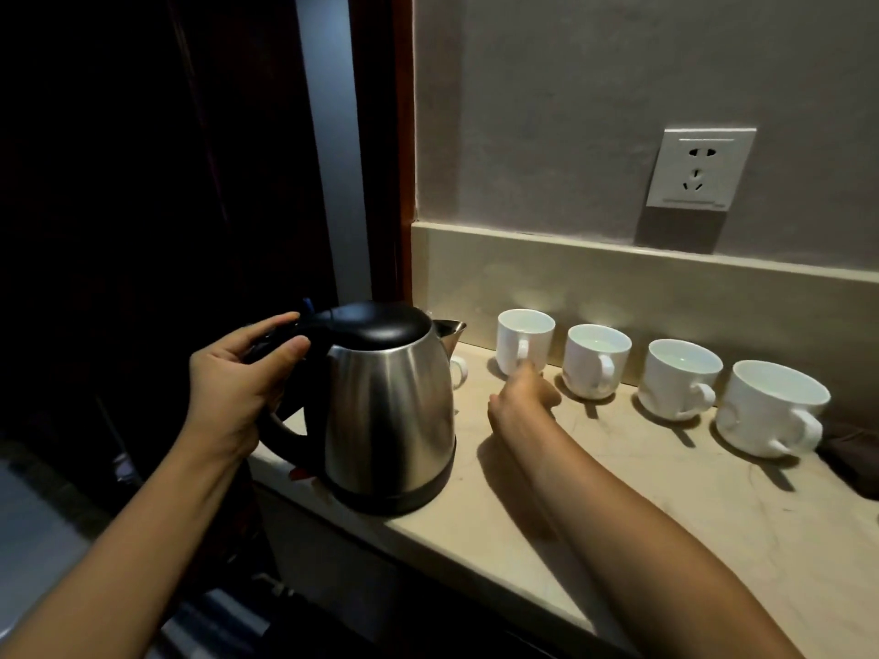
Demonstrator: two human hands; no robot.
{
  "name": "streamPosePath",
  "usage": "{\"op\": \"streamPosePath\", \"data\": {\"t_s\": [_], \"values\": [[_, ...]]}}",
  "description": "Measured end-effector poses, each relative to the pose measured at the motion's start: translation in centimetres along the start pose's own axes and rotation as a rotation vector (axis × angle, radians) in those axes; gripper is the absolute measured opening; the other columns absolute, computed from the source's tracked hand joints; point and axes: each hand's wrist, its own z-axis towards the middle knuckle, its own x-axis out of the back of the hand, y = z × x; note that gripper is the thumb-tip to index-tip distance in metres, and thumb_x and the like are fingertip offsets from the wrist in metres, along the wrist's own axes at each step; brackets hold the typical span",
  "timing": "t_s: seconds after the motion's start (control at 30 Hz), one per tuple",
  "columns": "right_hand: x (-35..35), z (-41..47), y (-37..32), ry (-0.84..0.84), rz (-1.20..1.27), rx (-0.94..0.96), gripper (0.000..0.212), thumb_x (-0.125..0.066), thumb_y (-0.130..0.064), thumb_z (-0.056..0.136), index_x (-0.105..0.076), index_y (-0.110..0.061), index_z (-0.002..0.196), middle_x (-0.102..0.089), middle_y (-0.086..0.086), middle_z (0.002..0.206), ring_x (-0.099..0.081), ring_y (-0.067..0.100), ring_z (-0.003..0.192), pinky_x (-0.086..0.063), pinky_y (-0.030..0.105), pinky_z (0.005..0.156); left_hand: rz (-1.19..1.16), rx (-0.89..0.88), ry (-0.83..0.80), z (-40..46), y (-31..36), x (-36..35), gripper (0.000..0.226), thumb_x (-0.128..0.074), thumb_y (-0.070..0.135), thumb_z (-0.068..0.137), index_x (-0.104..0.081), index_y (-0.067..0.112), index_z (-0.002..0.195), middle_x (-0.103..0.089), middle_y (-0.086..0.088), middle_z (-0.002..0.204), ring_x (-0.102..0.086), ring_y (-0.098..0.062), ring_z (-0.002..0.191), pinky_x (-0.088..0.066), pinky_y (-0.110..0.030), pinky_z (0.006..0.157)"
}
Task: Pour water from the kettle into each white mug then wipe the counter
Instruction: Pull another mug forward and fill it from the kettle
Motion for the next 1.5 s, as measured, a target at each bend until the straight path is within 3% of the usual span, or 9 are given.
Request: {"op": "streamPosePath", "data": {"t_s": [0.13,0.23,0.33,0.53,0.73,0.87,1.1,1.33,1.5], "values": [[0.1,-0.5,0.2,-0.296,-0.032,-0.112,0.030,-0.052,-0.022,0.090,-0.053,-0.012,0.119,-0.053,0.006,0.098,-0.046,0.021,0.080,-0.045,0.039,0.074,-0.011,-0.003,0.056,-0.5,0.9,1.7,0.031,-0.072,0.014,0.069,-0.073,0.021,0.099,-0.077,0.007,0.081,-0.072,-0.007,0.072,-0.057,-0.019,0.064],[-0.7,-1.7,0.1,-0.476,-0.169,-0.103,0.012,-0.047,-0.018,0.087,-0.054,-0.013,0.096,-0.053,0.008,0.093,-0.045,0.020,0.065,-0.046,0.029,0.058,0.010,-0.016,0.105,-1.1,1.6,3.2,0.035,-0.072,0.018,0.070,-0.069,0.018,0.106,-0.077,0.008,0.080,-0.072,-0.006,0.072,-0.056,-0.018,0.062],[-1.3,-2.1,0.4,-0.589,-0.269,-0.035,0.015,-0.050,-0.012,0.083,-0.053,-0.007,0.097,-0.056,0.014,0.092,-0.058,0.028,0.076,-0.057,0.049,0.077,0.059,-0.029,0.131,-1.5,2.3,4.5,0.041,-0.073,0.018,0.069,-0.068,0.015,0.110,-0.077,0.007,0.082,-0.072,-0.007,0.077,-0.059,-0.021,0.069],[-1.5,-1.8,1.0,-0.668,-0.276,0.061,0.006,-0.057,-0.010,0.081,-0.058,-0.010,0.076,-0.056,0.008,0.076,-0.057,0.020,0.080,-0.054,0.044,0.081,0.096,-0.053,0.159,-2.0,2.9,6.0,0.047,-0.074,0.016,0.070,-0.067,0.010,0.116,-0.071,-0.009,0.100,-0.072,-0.011,0.082,-0.059,-0.025,0.077],[-1.3,-2.2,0.7,-0.634,-0.274,0.034,0.011,-0.053,-0.008,0.084,-0.053,-0.010,0.073,-0.047,0.009,0.072,-0.049,0.016,0.069,-0.055,0.046,0.086,0.110,-0.057,0.166,-1.9,2.7,5.7,0.053,-0.074,0.017,0.068,-0.065,0.006,0.119,-0.070,-0.010,0.101,-0.072,-0.010,0.080,-0.059,-0.024,0.076],[0.4,-2.5,-1.6,-0.672,-0.259,0.012,0.013,-0.052,-0.007,0.084,-0.047,-0.010,0.072,-0.038,0.006,0.064,-0.043,0.015,0.058,-0.055,0.030,0.052,0.086,-0.064,0.150,-2.1,2.8,5.2,0.053,-0.073,0.019,0.068,-0.065,0.008,0.119,-0.070,-0.008,0.100,-0.071,-0.008,0.079,-0.058,-0.020,0.070],[7.9,-2.6,-8.0,-0.659,-0.355,0.253,0.016,-0.051,-0.006,0.079,-0.049,-0.012,0.065,-0.041,0.004,0.060,-0.049,0.015,0.047,-0.058,0.035,0.060,0.073,-0.110,0.049,-2.1,3.5,2.0,0.049,-0.074,0.024,0.071,-0.066,0.015,0.118,-0.071,0.001,0.091,-0.070,-0.003,0.073,-0.055,-0.015,0.063],[19.2,-3.9,-9.6,-0.478,-0.421,0.349,0.007,-0.053,-0.009,0.080,-0.061,-0.009,0.080,-0.049,0.011,0.070,-0.057,0.018,0.058,-0.057,0.034,0.063,0.024,-0.073,-0.193,-1.9,3.1,-4.3,0.037,-0.073,0.027,0.068,-0.071,0.028,0.104,-0.074,0.005,0.090,-0.072,-0.011,0.082,-0.059,-0.032,0.081],[24.9,-4.7,-9.8,-0.341,-0.378,0.331,0.008,-0.054,-0.012,0.083,-0.061,-0.011,0.079,-0.060,0.006,0.056,-0.062,0.017,0.051,-0.056,0.030,0.055,-0.046,-0.039,-0.367,-1.3,2.0,-8.6,0.034,-0.078,0.043,0.063,-0.076,0.038,0.096,-0.074,0.011,0.077,-0.063,-0.018,0.073,-0.052,-0.021,0.060]]}}
